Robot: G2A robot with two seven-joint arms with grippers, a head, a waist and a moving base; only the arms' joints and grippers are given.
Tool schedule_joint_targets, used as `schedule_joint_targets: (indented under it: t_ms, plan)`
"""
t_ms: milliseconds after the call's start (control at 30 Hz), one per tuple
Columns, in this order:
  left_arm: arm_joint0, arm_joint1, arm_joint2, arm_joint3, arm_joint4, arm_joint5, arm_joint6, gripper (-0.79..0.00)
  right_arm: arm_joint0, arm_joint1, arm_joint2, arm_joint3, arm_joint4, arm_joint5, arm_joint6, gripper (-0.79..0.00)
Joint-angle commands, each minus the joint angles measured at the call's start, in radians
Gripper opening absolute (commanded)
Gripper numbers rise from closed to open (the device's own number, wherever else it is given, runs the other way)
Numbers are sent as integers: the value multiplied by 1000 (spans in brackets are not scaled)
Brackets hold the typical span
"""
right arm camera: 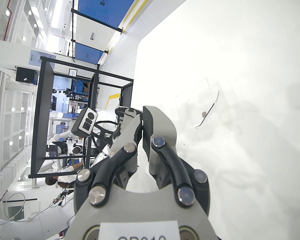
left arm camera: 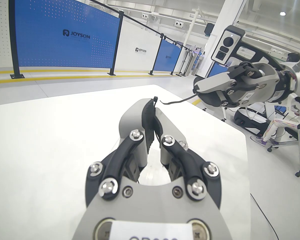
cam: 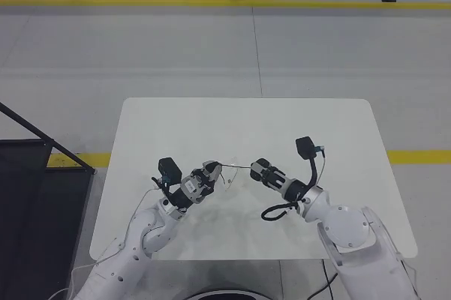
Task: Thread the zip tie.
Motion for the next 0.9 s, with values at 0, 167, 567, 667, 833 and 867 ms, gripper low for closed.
schedule_joint_targets:
  t_ms: [0,167,567,667,833,867]
  plan:
    - [0,0,0,0,0,0,0,-785,2,0,-2,-1,-8,7,-5,-785]
    - [0,0,0,0,0,0,0,-785,3,-2,-8,-2,-7,19,-16,-785]
    - [0,0,0,0,0,0,0,-785,13,-5,-11,2,7,41,-17,-785]
    - [0,0,0,0,0,0,0,-785,13,-5,-10,1,10,42,-16,-785]
    - [0,0,0,0,0,0,0,-785,17,-6,-14,-3,12,45,-14,-785]
    - [0,0,0,0,0,0,0,-785,18,-6,-15,-3,12,45,-13,-785]
